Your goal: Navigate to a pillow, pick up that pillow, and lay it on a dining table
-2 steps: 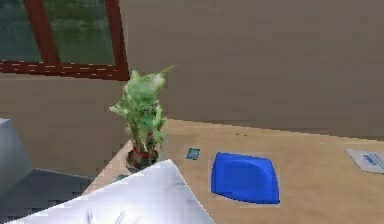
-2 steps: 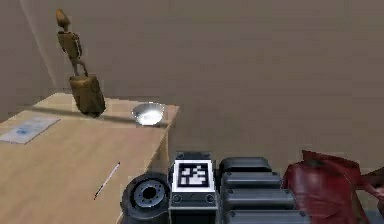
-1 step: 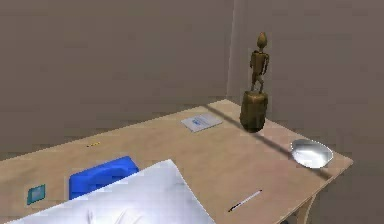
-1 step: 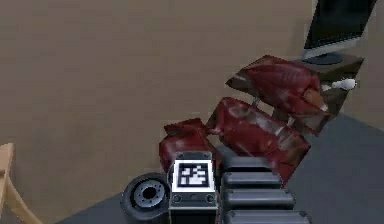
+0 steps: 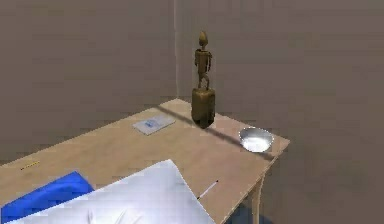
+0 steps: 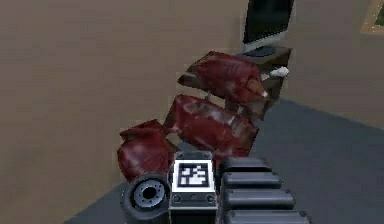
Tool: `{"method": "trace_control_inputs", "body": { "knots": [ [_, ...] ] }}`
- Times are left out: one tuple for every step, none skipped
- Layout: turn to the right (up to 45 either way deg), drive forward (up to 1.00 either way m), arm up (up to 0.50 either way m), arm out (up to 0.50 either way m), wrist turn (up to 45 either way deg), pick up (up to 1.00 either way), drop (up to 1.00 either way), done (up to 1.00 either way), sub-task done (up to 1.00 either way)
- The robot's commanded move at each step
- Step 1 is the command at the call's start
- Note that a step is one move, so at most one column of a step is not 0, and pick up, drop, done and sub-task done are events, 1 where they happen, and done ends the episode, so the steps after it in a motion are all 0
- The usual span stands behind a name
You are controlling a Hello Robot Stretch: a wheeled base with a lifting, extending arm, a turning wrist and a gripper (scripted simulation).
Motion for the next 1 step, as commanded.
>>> {"method": "trace_control_inputs", "body": {
  "knots": [
    [-45.0,0.0,0.0,0.0,0.0,0.0,0.0,0.0,0.0]
  ]
}}
